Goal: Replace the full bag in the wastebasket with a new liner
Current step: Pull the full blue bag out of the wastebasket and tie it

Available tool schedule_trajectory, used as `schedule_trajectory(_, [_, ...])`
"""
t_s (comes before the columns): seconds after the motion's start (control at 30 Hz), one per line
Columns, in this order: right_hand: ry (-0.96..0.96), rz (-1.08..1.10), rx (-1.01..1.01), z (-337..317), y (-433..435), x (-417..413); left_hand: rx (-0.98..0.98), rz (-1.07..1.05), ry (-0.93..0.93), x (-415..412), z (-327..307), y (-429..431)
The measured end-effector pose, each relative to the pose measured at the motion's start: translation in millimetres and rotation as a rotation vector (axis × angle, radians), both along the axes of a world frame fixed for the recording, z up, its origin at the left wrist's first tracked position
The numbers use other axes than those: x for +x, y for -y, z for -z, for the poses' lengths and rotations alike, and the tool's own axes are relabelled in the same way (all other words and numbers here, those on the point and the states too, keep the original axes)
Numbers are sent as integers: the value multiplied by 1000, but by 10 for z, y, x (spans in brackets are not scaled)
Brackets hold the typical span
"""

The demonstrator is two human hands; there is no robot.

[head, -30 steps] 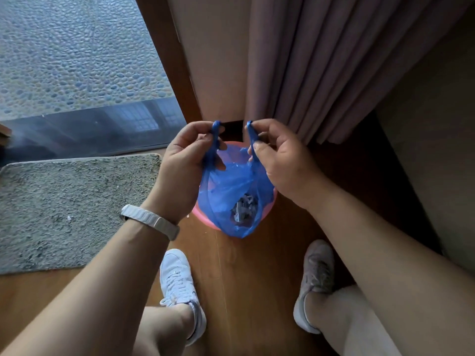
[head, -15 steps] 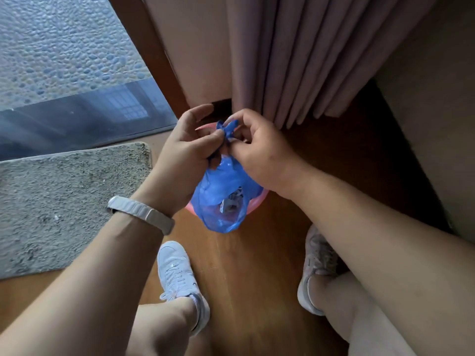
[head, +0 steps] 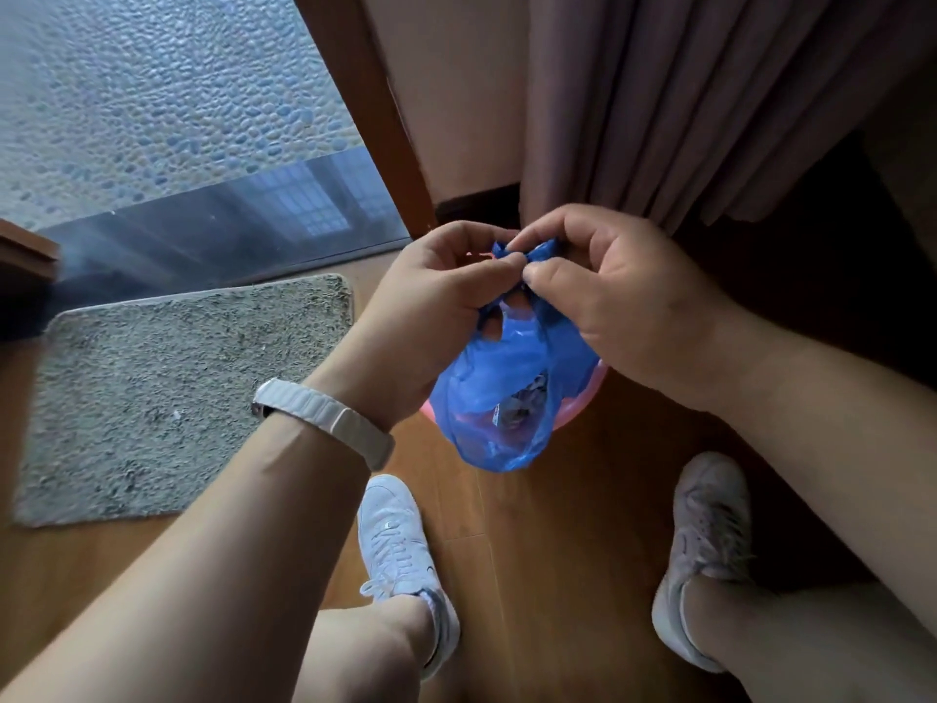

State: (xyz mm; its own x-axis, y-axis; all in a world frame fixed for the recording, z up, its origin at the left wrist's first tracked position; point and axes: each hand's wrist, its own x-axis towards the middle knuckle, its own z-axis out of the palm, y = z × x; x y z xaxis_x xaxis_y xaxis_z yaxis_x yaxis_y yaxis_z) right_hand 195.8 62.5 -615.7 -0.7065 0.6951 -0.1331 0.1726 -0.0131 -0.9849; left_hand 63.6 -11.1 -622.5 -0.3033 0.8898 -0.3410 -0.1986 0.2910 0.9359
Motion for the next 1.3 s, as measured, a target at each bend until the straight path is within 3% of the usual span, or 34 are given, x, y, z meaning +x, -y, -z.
schedule_trajectory(0.2, [47, 40, 71, 34, -18, -14, 35, -113, -114, 93, -42, -21])
schedule_trajectory(0.33, [78, 182, 10, 1, -45, -59, 86, -190, -210, 134, -47, -49])
schedule_trajectory(0.57, [218, 363, -31, 64, -114, -38, 146, -149, -272, 158, -25, -21])
schedule_trajectory(0.97, [189, 205, 71, 46, -97, 27, 169, -110, -224, 46, 30, -8])
schedule_trajectory(1.13, [172, 11, 31, 3, -47, 24, 181, -147, -204, 31, 28, -2])
schedule_trajectory(1.3, [253, -59, 59, -2, -34, 28, 197, -120, -231, 17, 44, 11])
